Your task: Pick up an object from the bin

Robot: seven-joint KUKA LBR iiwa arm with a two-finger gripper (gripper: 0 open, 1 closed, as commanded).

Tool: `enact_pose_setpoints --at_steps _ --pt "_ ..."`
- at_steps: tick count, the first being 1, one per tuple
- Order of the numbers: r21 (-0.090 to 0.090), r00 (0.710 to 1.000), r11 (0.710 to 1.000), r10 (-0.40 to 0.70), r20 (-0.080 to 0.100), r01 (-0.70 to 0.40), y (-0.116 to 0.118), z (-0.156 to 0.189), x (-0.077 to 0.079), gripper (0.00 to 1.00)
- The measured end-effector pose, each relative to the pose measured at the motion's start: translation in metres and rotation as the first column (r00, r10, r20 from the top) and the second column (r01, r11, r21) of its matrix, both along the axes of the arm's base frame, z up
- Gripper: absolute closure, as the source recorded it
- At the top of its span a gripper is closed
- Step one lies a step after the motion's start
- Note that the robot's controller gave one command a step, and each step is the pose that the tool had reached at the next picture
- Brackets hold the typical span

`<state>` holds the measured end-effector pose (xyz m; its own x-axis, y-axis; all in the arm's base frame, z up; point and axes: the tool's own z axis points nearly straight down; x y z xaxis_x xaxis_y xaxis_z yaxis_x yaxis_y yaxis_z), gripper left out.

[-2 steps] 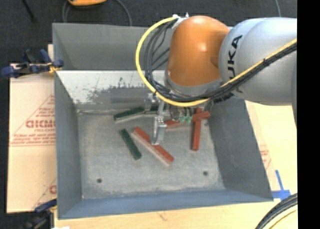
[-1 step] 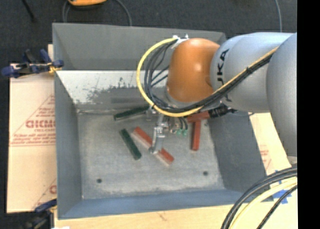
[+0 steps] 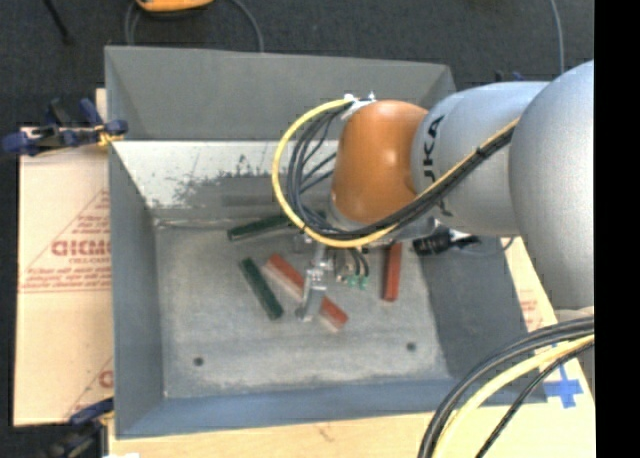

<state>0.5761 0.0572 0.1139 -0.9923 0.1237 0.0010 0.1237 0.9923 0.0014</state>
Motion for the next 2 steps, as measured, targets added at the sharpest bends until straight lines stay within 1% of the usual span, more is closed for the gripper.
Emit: enact_pose_setpoints --at_steps 1,2 --pt "0.000 0.982 0.982 -0.190 0.004 0.190 -0.013 0.028 0.011 0.00" --pt "-0.002 0.992 0.992 -0.129 0.006 0.129 -0.015 -0.041 -0.008 0.00"
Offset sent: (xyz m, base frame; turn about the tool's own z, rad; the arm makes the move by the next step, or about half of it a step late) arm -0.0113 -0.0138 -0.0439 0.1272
